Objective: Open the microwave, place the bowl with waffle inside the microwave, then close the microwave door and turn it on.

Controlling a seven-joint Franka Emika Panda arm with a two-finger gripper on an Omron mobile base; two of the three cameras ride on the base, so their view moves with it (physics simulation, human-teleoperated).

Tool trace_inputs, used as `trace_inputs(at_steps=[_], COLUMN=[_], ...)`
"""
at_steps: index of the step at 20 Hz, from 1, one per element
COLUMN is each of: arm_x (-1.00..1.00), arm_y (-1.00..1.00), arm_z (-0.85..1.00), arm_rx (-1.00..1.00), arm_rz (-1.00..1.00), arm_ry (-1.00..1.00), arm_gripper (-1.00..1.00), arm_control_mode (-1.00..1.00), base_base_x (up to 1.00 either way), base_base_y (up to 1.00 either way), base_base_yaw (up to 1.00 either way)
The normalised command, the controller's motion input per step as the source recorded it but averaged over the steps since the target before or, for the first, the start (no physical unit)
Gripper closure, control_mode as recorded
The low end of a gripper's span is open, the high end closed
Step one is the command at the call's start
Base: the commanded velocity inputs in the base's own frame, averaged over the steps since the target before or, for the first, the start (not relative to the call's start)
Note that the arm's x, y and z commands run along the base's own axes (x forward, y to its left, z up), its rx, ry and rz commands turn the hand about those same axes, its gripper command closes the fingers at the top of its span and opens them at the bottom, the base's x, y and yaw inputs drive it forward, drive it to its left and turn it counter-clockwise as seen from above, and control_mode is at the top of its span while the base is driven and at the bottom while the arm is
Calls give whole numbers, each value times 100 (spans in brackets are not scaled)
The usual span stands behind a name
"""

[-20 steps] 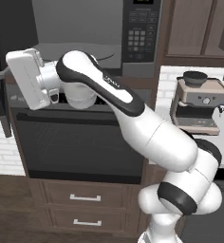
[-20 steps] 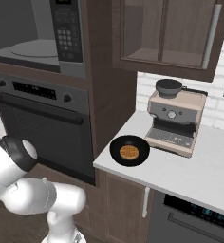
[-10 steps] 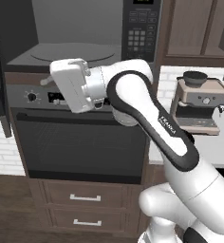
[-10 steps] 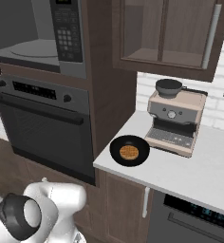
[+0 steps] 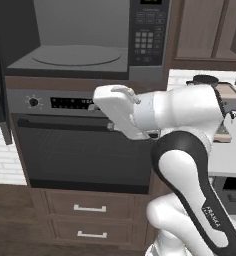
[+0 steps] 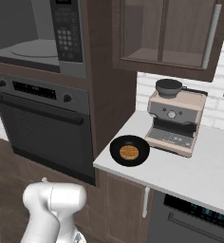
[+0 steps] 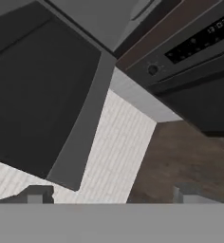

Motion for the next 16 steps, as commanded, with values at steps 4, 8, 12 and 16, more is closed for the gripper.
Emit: trace_inputs(at_steps=[4, 8, 12, 16], arm_x=[-27, -18, -10, -4], arm_y=[-94, -100, -100, -100], arm_z=[0, 0, 0, -17], arm_rx=[-28, -27, -18, -1], arm_rz=[-42, -42, -42, -36], arm_ry=[12, 17, 27, 40], arm_gripper=[-100, -100, -100, -100], arm_control_mode=[-100, -100, -100, -100], base_base_x=[0, 0, 0, 0], base_base_y=[0, 0, 0, 0], base_base_yaw=[0, 0, 0, 0])
